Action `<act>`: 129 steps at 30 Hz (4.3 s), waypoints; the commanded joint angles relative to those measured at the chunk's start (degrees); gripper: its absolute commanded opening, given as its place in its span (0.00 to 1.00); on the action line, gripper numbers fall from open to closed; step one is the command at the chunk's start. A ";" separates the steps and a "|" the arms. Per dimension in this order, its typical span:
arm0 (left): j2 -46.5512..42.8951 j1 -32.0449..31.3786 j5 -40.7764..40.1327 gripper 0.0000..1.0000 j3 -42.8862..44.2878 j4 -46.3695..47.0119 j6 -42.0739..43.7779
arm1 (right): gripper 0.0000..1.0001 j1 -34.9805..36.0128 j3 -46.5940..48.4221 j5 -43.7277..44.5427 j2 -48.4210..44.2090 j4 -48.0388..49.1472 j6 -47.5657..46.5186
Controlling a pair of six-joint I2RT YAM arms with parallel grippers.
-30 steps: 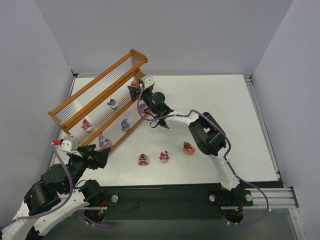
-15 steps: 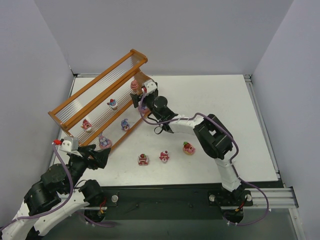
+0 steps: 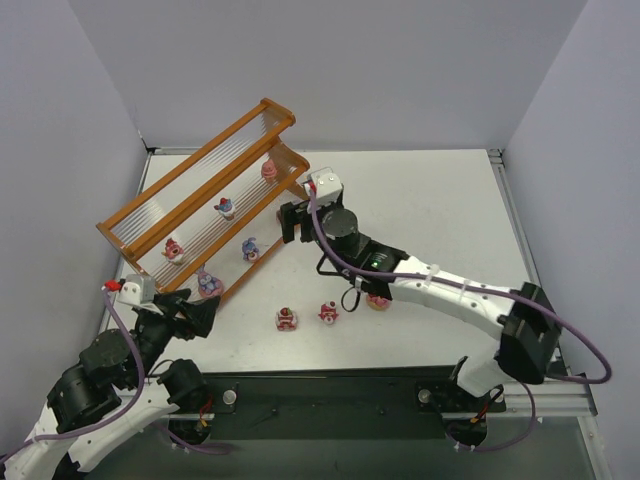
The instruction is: Place and organize the plastic toys onto the shelf
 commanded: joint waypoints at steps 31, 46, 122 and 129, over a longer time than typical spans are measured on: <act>0.27 0.23 -1.04 0.86 0.12 0.15 0.09 | 0.77 16.23 -23.86 16.83 -3.08 -20.46 41.81; 0.45 0.23 -1.13 0.86 0.12 0.15 0.00 | 0.66 16.32 -25.17 22.54 2.72 -21.08 48.50; 11.51 0.14 0.19 0.86 9.51 3.14 5.80 | 0.00 -3.29 36.10 -33.45 9.00 -29.07 -6.79; 15.03 0.14 4.59 0.86 16.10 2.00 6.33 | 0.00 0.05 25.10 -33.18 -0.79 -29.07 -3.54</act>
